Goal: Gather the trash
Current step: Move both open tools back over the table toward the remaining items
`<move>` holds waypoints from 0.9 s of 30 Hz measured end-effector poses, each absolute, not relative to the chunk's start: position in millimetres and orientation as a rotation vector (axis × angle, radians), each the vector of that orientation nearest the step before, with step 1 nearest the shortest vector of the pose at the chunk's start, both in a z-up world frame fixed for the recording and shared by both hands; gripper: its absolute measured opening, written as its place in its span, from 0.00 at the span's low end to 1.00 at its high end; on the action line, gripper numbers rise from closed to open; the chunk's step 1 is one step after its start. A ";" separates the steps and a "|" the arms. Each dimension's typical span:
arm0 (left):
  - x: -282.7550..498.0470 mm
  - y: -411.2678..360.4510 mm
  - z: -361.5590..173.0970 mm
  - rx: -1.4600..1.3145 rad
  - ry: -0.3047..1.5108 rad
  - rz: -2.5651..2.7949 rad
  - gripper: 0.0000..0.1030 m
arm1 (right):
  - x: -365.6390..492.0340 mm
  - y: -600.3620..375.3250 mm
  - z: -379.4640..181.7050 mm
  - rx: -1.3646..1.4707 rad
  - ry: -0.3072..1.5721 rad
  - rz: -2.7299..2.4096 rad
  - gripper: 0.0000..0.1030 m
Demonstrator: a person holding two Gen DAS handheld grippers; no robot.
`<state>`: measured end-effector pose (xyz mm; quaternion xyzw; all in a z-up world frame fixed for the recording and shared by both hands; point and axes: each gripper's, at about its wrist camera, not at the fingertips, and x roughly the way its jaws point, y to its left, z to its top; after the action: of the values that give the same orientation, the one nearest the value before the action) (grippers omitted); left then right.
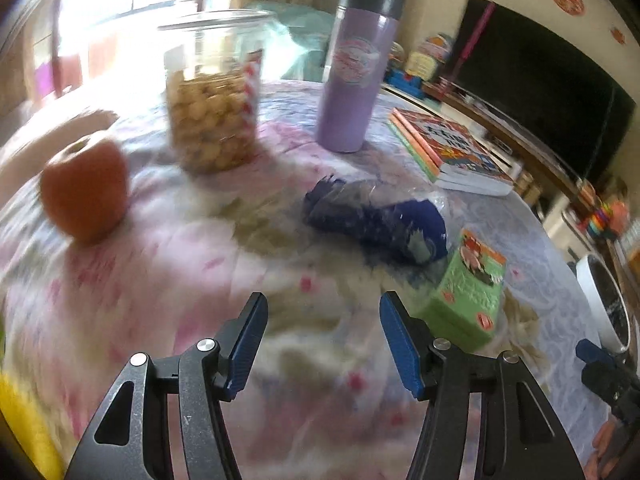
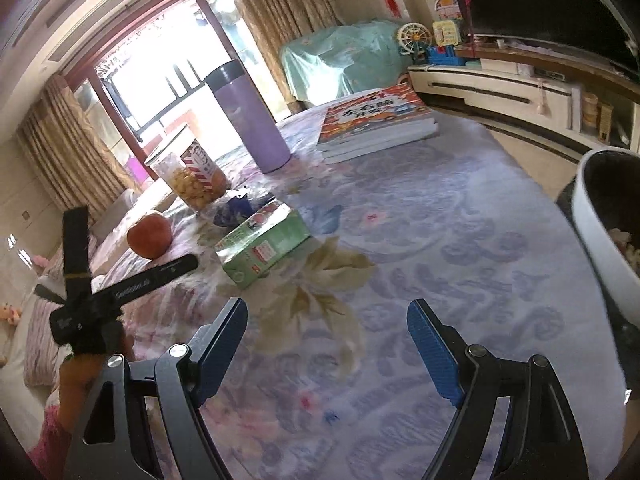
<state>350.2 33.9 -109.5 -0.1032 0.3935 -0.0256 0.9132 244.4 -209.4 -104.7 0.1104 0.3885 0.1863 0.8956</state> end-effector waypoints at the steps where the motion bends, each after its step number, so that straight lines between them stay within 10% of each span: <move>1: 359.4 34.6 -110.7 -0.200 0.814 -0.082 0.58 | 245.6 -207.2 -105.6 0.226 0.808 0.389 0.81; 12: 421.9 48.7 -119.2 -0.167 0.790 -0.276 0.58 | 264.1 -197.8 -116.2 0.235 0.843 0.382 0.81; 17: 429.1 35.8 -127.6 -0.143 0.800 -0.328 0.03 | 268.0 -192.1 -116.5 0.235 0.848 0.384 0.81; 27: 390.9 28.4 -141.1 -0.211 0.857 -0.384 0.00 | 276.4 -164.1 -113.4 0.230 0.831 0.409 0.81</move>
<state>390.9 28.4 -141.1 -0.1016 0.4123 -0.1847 0.8863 276.4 -164.1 -113.4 0.1106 0.3999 0.1970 0.8883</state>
